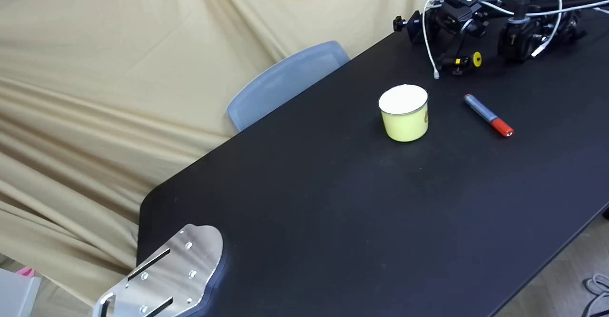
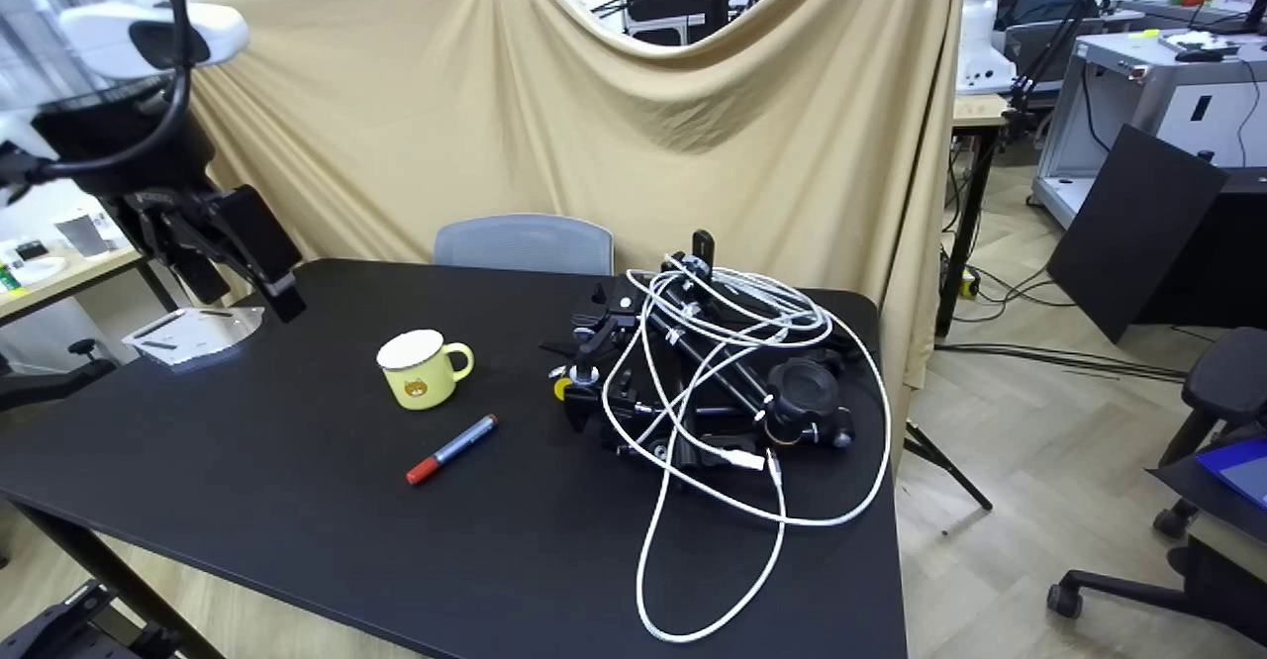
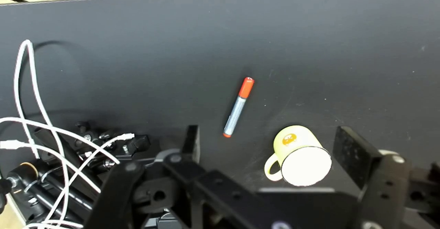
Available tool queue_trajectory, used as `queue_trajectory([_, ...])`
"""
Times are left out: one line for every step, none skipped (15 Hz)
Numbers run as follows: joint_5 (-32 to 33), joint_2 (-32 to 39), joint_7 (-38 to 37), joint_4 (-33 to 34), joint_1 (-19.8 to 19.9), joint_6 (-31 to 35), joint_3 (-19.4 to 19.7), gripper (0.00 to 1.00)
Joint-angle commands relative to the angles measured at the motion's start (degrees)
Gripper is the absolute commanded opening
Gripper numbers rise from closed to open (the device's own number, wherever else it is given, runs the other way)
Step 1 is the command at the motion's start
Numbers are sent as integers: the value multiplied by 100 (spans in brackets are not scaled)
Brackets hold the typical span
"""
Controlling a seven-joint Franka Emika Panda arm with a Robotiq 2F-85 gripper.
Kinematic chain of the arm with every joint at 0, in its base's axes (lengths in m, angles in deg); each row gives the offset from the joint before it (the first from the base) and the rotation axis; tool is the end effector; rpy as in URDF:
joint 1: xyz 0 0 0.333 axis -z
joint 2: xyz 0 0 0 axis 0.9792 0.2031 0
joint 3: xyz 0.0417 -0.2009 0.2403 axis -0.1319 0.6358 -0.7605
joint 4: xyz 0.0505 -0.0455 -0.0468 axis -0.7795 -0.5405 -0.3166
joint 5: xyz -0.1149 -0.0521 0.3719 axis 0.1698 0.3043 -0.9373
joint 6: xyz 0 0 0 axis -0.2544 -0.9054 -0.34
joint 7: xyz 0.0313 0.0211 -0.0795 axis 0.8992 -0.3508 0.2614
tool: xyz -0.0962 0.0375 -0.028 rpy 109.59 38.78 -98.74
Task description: Put the marker into the cup.
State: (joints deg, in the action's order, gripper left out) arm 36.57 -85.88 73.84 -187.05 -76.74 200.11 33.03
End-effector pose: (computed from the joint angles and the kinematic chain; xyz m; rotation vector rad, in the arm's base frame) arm 0.3183 -0.0281 0.4398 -3.0845 0.0298 -0.2146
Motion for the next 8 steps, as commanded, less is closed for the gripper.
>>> queue_trajectory([-104,438,-208,73,-21,338,-112,100])
queue_trajectory([-118,615,-260,93,-23,527,-155,100])
queue_trajectory([-156,810,-297,131,-46,711,-182,100])
queue_trajectory([-177,991,-371,166,-43,897,-229,100])
queue_trajectory([-196,1181,-440,206,-43,1089,-273,100])
queue_trajectory([-164,1398,-623,236,11,1402,-376,100])
queue_trajectory([-169,1584,-762,281,27,1597,-441,100])
queue_trajectory([-152,1809,-985,322,55,1881,-545,100])
